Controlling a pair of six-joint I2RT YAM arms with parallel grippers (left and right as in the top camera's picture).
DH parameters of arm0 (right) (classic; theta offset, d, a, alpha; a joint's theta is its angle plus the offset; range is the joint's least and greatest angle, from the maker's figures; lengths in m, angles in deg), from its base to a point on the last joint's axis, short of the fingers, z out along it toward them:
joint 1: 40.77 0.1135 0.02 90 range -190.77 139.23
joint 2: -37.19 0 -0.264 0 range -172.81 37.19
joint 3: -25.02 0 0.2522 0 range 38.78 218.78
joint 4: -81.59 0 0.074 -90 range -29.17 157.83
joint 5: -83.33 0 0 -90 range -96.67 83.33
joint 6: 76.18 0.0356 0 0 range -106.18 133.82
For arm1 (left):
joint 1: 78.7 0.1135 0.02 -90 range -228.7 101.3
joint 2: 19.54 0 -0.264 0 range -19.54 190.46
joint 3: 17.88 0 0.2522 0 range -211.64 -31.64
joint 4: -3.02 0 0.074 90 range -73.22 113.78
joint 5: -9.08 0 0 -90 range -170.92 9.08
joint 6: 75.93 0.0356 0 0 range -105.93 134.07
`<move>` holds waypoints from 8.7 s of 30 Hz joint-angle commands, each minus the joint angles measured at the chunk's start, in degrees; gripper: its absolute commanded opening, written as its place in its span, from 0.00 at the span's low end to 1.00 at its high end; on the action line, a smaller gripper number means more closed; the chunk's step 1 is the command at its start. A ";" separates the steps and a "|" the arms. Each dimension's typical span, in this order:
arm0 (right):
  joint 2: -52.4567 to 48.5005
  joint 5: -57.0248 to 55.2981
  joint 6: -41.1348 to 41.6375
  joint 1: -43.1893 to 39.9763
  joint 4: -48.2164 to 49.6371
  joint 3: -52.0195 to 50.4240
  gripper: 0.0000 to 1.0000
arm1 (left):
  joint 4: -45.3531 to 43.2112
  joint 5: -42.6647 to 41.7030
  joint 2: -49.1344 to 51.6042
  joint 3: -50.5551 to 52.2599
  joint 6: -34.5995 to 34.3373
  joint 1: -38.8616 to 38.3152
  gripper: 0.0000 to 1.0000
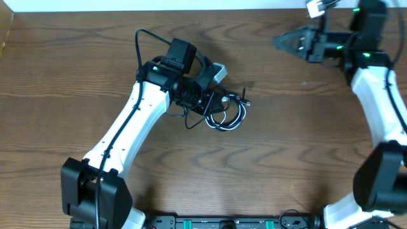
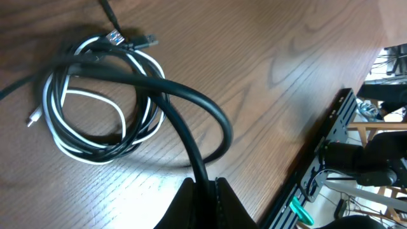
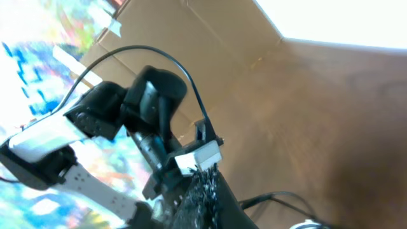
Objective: Untangle cables
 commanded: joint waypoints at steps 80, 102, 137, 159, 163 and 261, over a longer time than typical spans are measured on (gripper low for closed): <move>4.72 -27.26 -0.22 -2.40 -18.18 -21.90 0.13 | 8.41 -4.92 0.74 0.94 16.65 0.00 0.07; 4.74 -33.05 -1.73 11.17 -25.44 -21.92 0.33 | 4.44 14.73 2.38 0.92 -1.36 0.09 0.50; 3.08 -57.68 8.72 35.23 -30.47 -23.58 0.31 | -3.80 10.23 4.11 12.98 -43.19 0.87 0.43; 1.97 -50.62 -7.32 34.42 -25.18 -21.99 0.01 | -4.83 9.14 5.88 11.45 -30.86 1.84 0.43; 1.97 -50.14 -17.35 33.64 -29.33 -17.42 0.01 | -4.24 3.85 4.63 10.10 -28.76 3.17 0.43; 1.97 -48.78 -28.37 26.03 -36.81 -14.34 0.44 | -18.43 14.40 2.67 18.60 -77.15 3.45 0.43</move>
